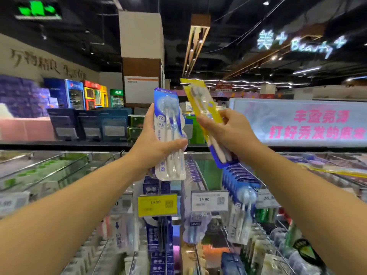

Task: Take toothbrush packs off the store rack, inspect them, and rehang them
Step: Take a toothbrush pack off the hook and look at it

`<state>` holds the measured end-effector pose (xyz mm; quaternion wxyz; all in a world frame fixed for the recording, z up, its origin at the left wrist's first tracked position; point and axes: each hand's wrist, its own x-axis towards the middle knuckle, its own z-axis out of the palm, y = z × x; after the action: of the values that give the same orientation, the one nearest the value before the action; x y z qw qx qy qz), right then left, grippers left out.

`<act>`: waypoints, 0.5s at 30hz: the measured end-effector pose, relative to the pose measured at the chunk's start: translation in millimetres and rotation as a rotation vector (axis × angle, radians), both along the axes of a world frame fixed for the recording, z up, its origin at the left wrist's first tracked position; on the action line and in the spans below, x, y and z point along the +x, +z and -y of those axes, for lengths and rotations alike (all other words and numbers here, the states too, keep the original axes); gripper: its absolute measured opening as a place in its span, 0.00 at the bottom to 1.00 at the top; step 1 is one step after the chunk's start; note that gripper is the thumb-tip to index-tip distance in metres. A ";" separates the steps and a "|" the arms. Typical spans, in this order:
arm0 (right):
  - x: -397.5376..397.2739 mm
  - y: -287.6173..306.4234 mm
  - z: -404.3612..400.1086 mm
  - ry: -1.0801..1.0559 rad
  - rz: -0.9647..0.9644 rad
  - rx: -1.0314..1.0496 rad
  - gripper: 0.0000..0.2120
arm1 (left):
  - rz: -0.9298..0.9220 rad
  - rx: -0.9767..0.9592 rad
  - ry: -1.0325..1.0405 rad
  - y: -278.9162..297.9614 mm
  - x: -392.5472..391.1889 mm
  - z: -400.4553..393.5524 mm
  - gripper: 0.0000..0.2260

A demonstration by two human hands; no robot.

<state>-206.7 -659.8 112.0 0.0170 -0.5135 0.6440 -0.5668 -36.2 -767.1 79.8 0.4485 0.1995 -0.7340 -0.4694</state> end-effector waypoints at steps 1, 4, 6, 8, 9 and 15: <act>12.8 1.2 1.4 0.062 0.071 -0.034 0.20 | -0.021 -0.006 -0.015 0.5 -2.4 -3.2 0.51; 42.7 -3.6 8.4 0.214 0.320 -0.054 0.21 | -0.080 -0.044 -0.060 0.1 -9.2 -16.9 0.49; 56.3 -8.0 6.1 0.267 0.465 -0.085 0.11 | -0.083 -0.094 -0.055 -1.3 -11.2 -25.5 0.50; 62.1 -14.9 -0.1 0.245 0.531 -0.130 0.02 | -0.114 -0.094 -0.053 -5.5 -9.5 -31.0 0.49; 64.4 -19.2 -4.4 0.236 0.546 -0.134 0.04 | -0.140 -0.083 -0.056 -8.5 -7.5 -34.5 0.47; 73.7 -44.9 -29.7 0.291 0.571 -0.156 0.02 | -0.241 0.086 -0.127 -30.9 2.1 -56.2 0.33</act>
<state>-133.1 -630.1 67.1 0.2382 -0.4205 0.4877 -0.7270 -34.1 -711.0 48.9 0.4940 0.1138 -0.6651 -0.5483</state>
